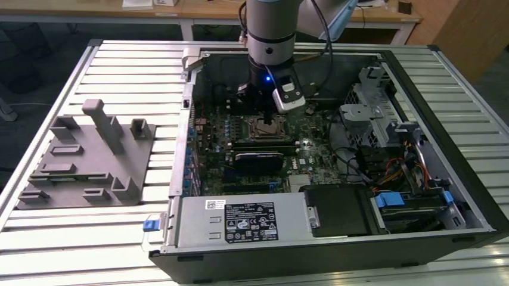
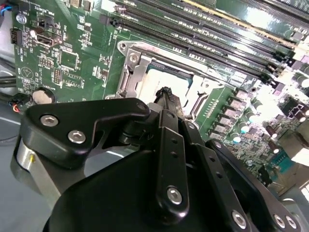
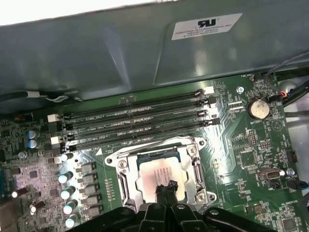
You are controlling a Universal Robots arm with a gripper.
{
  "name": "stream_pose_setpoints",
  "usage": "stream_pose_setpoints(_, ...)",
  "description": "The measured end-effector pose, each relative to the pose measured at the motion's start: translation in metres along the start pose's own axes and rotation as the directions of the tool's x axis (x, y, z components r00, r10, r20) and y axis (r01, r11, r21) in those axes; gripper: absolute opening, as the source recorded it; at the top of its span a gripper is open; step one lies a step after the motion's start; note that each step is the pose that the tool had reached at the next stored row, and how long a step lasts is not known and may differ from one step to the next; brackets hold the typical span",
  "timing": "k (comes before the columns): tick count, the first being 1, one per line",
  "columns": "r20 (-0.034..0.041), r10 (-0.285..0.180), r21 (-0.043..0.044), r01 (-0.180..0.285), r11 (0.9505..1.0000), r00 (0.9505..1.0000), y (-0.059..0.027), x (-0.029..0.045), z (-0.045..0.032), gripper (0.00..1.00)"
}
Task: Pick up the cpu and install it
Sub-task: 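Install the first cpu locking lever, then install the second cpu locking lever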
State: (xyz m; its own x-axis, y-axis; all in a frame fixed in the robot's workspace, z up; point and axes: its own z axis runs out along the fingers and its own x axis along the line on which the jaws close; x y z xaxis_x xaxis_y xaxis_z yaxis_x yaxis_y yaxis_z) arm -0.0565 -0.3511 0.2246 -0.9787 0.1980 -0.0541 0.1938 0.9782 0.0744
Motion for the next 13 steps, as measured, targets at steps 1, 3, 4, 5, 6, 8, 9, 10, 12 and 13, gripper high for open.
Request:
stream_pose_setpoints(1, 0.0, 0.0, 0.0003, 0.0, 1.0, 1.0, 0.0002, -0.0001, -0.0012, 0.11)
stream_pose_setpoints(3, -0.0002, -0.001, 0.0011, 0.001, 1.0, 1.0, 0.0004, -0.0003, -0.0043, 0.11)
stream_pose_setpoints(4, -0.0002, -0.001, 0.0013, 0.001, 1.0, 1.0, 0.0005, -0.0005, -0.0062, 0.11)
stream_pose_setpoints(5, -0.0002, -0.002, 0.0014, 0.002, 1.0, 1.0, 0.0007, -0.0006, -0.0081, 0.11)
stream_pose_setpoints(6, -0.0003, -0.002, 0.0015, 0.002, 1.0, 1.0, 0.0008, -0.0007, -0.0093, 0.11)
stream_pose_setpoints(8, -0.0002, -0.002, 0.0013, 0.002, 1.0, 1.0, 0.0008, -0.0007, -0.0096, 0.11)
stream_pose_setpoints(9, -0.0002, -0.002, 0.0012, 0.002, 1.0, 1.0, 0.0008, -0.0007, -0.0096, 0.11)
stream_pose_setpoints(10, -0.0001, -0.002, 0.0012, 0.002, 1.0, 1.0, 0.0008, -0.0007, -0.0096, 0.11)
stream_pose_setpoints(12, -0.0002, -0.002, 0.0014, 0.002, 1.0, 1.0, 0.0008, -0.0007, -0.01, 0.11)
stream_pose_setpoints(13, -0.0002, -0.002, 0.0014, 0.002, 1.0, 1.0, 0.0008, -0.0007, -0.01, 0.11)
